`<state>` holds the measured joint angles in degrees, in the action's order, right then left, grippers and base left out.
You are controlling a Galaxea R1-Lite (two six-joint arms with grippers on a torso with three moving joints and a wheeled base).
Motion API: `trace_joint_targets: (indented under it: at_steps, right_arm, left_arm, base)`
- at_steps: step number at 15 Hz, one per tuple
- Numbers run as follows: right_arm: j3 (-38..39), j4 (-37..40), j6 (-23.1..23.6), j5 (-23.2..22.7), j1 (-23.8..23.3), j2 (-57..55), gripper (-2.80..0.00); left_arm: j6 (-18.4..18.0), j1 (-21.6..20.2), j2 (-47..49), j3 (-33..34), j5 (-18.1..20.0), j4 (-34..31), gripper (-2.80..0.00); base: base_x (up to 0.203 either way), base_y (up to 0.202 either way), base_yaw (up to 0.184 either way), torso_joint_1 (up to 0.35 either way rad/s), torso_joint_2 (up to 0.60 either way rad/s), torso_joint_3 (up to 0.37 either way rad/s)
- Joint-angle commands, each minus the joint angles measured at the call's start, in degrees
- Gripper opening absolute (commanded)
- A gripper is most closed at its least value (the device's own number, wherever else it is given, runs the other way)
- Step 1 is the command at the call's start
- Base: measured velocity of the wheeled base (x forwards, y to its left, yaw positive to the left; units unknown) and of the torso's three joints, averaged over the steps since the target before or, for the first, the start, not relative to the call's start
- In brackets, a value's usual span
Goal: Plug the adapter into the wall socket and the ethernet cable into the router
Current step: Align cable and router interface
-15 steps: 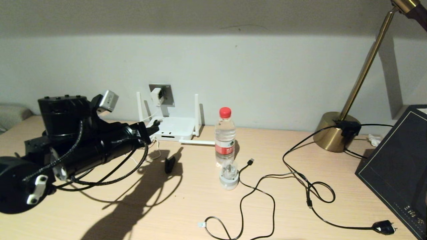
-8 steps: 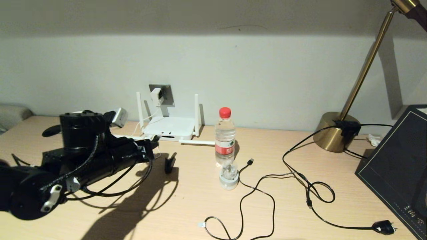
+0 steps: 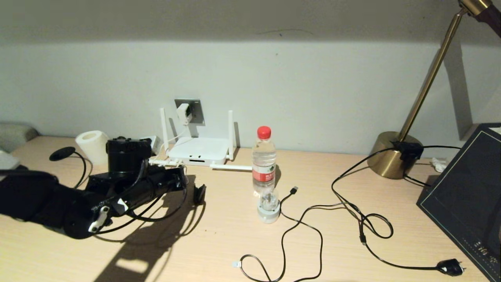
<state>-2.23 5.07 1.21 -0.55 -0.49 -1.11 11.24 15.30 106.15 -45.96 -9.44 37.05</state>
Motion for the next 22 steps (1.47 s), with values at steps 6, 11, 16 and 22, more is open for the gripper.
trace_joint_targets:
  at_steps: [6,11,16,22]
  right_arm:
    - [0.12,0.03,-0.25,0.02,0.04,1.02,-2.8]
    - [0.12,0.03,-0.25,0.02,0.03,1.1,-2.8]
    - [0.12,0.03,-0.24,0.02,0.05,1.03,-2.8]
    - [0.12,0.03,-0.25,0.02,0.05,1.1,-2.8]
  left_arm:
    - [-3.59,0.23,3.46,-1.21,-3.92,-2.51,-2.8]
    - [-3.13,0.12,5.44,-6.2,-3.62,-5.37,-2.8]
    - [-2.98,0.03,9.07,-9.41,-2.92,-5.2,-2.8]
    - [-2.22,-0.84,12.59,-11.86,-1.19,-4.46,-2.8]
  base:
    - [0.0,0.0,0.0,0.0,0.0,0.0]
    - [0.0,0.0,0.0,0.0,0.0,0.0]
    - [0.0,0.0,0.0,0.0,0.0,0.0]
    - [0.0,0.0,0.0,0.0,0.0,0.0]
